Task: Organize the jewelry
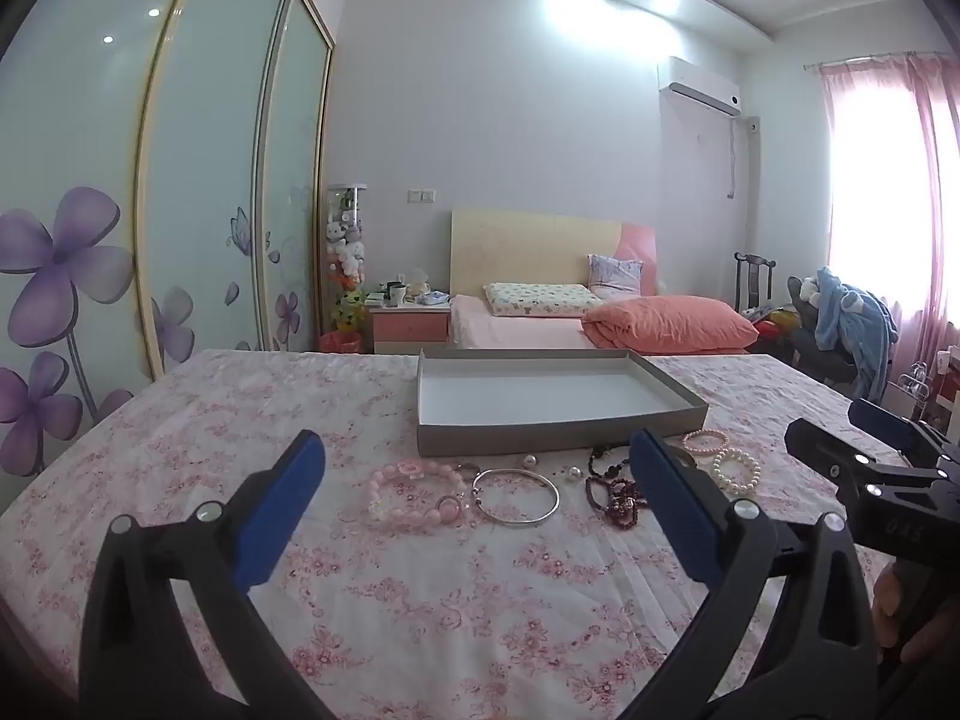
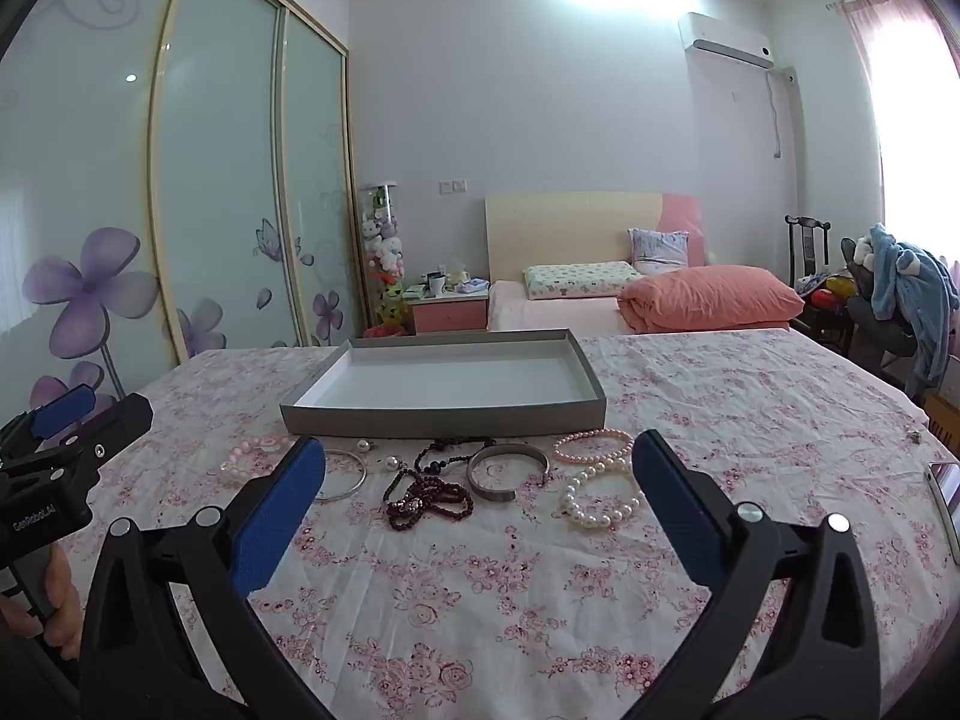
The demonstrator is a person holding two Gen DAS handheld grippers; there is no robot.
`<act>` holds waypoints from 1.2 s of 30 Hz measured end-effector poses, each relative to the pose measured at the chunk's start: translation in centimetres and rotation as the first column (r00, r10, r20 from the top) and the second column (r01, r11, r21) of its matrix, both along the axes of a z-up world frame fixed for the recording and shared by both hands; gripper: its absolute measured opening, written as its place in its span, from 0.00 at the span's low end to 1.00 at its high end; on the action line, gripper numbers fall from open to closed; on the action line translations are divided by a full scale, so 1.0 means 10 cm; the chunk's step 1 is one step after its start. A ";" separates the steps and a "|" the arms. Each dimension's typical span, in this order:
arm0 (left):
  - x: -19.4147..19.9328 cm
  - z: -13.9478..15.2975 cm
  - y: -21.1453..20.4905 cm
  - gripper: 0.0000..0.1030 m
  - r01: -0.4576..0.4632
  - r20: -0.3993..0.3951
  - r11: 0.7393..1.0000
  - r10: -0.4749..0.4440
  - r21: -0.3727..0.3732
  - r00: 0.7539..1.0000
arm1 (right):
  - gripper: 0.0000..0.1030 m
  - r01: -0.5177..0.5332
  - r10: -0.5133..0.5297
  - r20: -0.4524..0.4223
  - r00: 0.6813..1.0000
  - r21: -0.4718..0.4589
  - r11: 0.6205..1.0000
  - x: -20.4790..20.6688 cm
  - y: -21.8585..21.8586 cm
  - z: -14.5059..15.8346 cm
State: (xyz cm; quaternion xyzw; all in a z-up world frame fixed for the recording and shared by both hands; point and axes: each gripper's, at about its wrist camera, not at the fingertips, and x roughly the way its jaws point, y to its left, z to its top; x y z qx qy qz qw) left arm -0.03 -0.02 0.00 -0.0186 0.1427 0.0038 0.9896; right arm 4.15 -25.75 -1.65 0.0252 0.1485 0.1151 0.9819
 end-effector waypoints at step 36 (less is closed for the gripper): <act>0.00 0.00 0.00 0.96 0.000 -0.011 1.000 0.000 -0.002 1.000 | 0.98 0.000 0.000 -0.001 1.000 0.000 1.000 0.01 0.01 0.00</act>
